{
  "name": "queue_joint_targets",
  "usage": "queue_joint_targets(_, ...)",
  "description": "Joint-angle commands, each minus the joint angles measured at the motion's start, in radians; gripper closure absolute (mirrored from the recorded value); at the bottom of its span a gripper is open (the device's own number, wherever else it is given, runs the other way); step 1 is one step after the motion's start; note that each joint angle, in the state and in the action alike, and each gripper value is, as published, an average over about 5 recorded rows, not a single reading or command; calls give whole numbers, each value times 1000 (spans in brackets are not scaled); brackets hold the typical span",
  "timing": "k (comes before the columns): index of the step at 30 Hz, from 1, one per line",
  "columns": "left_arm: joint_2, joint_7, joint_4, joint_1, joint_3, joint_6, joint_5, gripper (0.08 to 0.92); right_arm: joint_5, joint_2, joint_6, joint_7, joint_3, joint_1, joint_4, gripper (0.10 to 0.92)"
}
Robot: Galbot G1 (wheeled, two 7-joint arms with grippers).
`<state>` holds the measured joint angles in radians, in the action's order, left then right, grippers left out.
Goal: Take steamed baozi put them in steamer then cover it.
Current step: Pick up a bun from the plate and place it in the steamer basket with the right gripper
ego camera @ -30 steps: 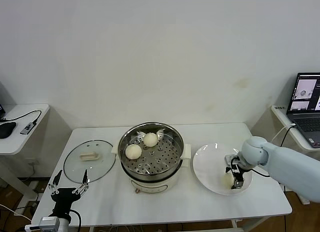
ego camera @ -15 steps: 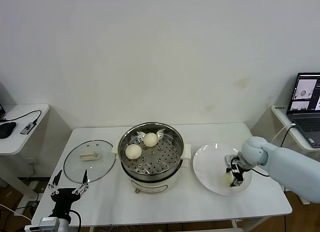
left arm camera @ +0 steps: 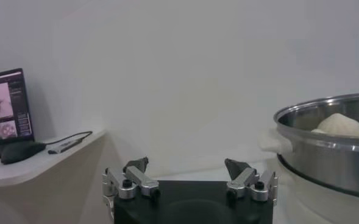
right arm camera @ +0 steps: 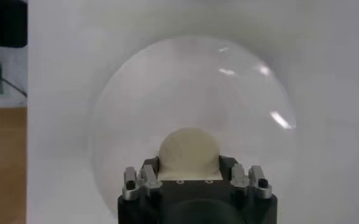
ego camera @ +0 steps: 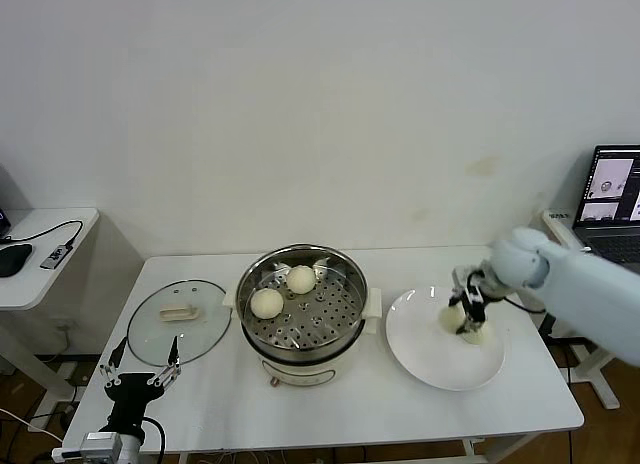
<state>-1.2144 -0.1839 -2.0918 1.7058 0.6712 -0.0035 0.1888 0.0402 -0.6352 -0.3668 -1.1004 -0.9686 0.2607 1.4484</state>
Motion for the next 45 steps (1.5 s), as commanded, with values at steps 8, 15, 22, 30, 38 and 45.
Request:
queue_joint_targets(8, 4, 2, 3, -5, -7, 3, -2, 177, 210, -277, 50, 21, -185, 428, 2, 423)
queue_joint_targets(15, 1, 1, 4, -1, 3, 1, 2, 177, 265, -444, 150, 38, -210, 388, -1, 423)
queue_joint_targets(22, -6, 1, 0, -2, 17, 1, 4, 177, 261, -556, 292, 40, -275, 339, -11, 416)
queue_joint_targets(30, -7, 1, -5, -6, 26, 2, 5, 177, 142, -610, 446, 36, -331, 300, -24, 414)
queue_joint_targets(38, -18, 0, -5, -7, 23, 0, 4, 177, 34, -622, 561, 34, -364, 272, -50, 414)
queue_joint_targets(45, -18, 1, 4, -6, 22, -10, 3, 177, -15, -625, 625, 48, -359, 243, -60, 414)
